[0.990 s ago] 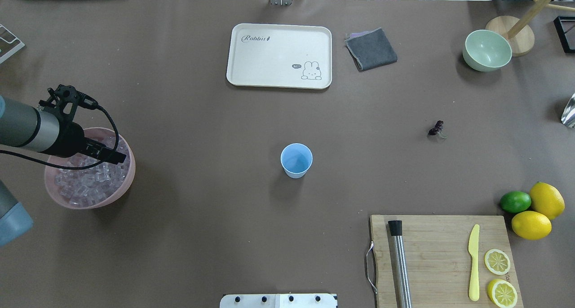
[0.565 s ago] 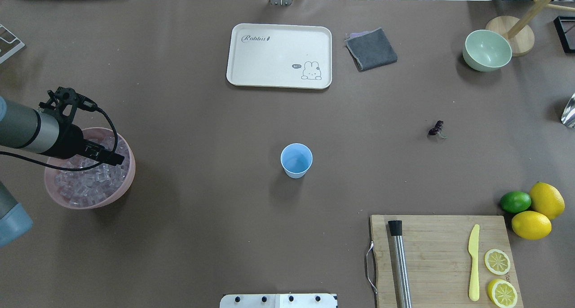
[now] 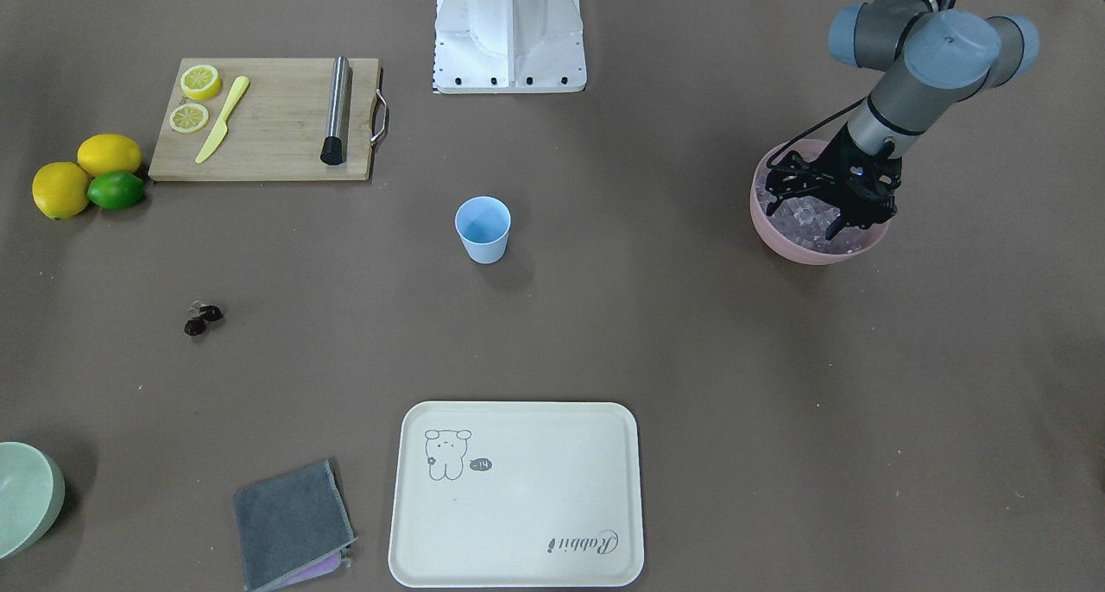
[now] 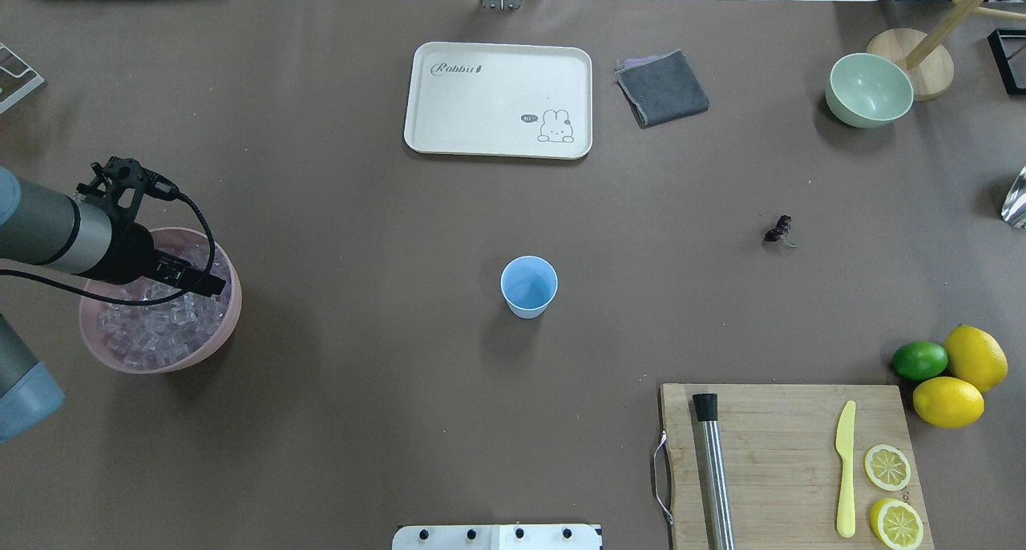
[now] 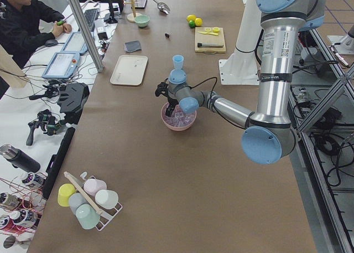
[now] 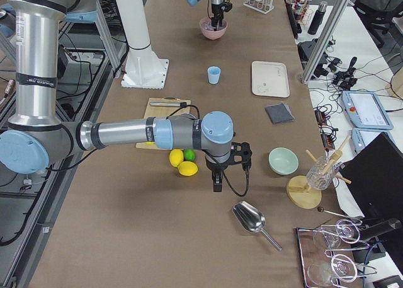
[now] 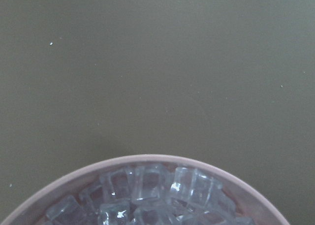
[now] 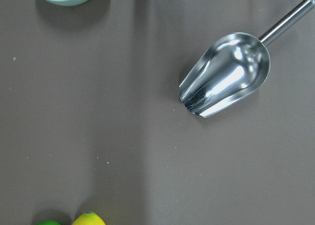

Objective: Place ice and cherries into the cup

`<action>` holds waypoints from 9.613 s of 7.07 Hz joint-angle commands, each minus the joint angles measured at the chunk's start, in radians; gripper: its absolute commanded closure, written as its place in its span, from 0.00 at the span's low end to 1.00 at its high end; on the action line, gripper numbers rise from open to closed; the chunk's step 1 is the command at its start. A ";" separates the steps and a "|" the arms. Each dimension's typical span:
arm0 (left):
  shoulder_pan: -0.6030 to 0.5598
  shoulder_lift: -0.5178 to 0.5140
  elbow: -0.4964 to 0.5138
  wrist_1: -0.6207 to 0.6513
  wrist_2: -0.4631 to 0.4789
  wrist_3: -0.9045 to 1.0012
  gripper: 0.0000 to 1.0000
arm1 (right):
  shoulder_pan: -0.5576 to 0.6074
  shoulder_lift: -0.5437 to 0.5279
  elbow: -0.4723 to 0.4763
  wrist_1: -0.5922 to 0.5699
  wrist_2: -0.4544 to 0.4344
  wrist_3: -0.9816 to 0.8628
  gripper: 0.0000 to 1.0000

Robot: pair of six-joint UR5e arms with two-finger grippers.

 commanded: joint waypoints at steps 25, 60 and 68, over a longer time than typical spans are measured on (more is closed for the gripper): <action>-0.100 0.054 -0.033 0.002 -0.104 -0.089 0.33 | 0.014 -0.024 0.030 -0.005 0.042 0.000 0.00; -0.077 0.188 -0.270 0.005 0.025 -0.274 1.00 | 0.043 -0.096 0.082 0.000 0.048 -0.002 0.00; 0.358 -0.589 -0.052 0.313 0.415 -0.636 1.00 | 0.045 -0.096 0.093 0.002 0.046 -0.002 0.00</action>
